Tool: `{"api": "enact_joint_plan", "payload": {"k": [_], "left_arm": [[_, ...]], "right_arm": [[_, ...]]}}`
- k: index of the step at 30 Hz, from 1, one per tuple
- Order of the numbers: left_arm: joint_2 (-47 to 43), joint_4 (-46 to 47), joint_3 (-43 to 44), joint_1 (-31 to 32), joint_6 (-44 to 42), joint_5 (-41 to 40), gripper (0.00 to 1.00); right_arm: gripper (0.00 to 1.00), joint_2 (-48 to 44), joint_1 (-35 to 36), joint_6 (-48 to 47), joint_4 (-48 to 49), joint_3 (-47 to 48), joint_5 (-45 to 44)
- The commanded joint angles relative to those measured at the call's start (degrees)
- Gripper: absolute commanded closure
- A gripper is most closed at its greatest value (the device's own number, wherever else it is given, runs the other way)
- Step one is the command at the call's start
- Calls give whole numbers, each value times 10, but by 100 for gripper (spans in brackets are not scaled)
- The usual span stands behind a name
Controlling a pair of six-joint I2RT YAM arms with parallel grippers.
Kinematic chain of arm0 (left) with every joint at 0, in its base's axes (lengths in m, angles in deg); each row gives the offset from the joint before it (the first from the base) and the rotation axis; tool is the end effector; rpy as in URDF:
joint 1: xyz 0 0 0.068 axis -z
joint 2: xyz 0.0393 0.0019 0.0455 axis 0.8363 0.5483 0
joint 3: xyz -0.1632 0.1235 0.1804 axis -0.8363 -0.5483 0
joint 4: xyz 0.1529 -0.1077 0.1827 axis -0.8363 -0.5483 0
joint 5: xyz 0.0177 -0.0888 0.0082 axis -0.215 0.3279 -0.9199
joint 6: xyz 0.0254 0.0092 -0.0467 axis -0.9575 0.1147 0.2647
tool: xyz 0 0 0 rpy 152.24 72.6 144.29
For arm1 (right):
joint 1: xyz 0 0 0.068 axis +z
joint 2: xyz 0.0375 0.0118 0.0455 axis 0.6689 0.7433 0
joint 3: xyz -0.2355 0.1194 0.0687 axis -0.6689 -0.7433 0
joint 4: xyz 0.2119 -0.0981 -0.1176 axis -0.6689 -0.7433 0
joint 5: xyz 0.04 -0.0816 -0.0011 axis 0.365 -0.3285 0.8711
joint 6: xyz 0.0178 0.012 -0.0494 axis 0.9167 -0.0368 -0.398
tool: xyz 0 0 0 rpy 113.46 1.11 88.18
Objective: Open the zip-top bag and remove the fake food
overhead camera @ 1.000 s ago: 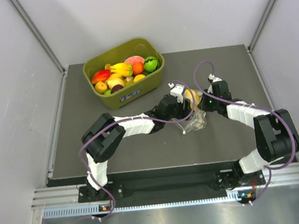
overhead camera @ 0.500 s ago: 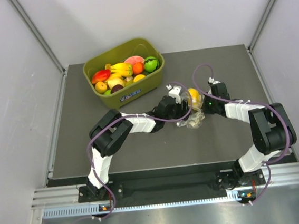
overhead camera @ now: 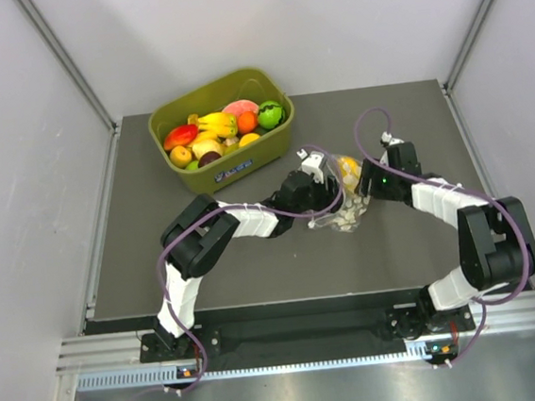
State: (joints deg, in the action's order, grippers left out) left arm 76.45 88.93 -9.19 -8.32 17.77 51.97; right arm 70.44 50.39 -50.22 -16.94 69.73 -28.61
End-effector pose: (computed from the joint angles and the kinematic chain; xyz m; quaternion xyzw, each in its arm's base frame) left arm 0.2957 -0.3374 0.1465 0.1743 0.7990 -0.3762 0.4355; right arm 0.2916 0.0476 0.1764 0.0732 0.9262 0.1475 0.3393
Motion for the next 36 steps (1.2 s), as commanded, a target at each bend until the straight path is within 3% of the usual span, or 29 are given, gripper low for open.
{"api": "enact_joint_plan", "payload": {"k": [1,10,14,16,17,19,20,23,36], "left_arm": [[-2,46,-11,-1,8,8,36],[1,56,-12,-1,13,17,37],[1,58,-8,-1,9,15,37],[4,57,-3,-1,6,13,37],[5,55,0,-1,2,9,37],[9,46,12,-1,-1,8,37],[11,45,17,-1,-4,6,37],[17,42,29,-1,-8,-4,37],[67,24,108,-6,-17,-6,36]], "right_arm": [[34,-17,-20,-6,0,57,5],[34,58,-43,4,40,104,44],[39,91,-42,-2,44,107,52],[47,103,-42,-3,44,100,46],[58,107,-42,-6,42,99,37],[71,118,-43,-9,33,99,29],[83,122,-42,-10,30,98,23],[98,134,-43,-11,27,98,21],[100,153,-39,-18,16,98,46]]}}
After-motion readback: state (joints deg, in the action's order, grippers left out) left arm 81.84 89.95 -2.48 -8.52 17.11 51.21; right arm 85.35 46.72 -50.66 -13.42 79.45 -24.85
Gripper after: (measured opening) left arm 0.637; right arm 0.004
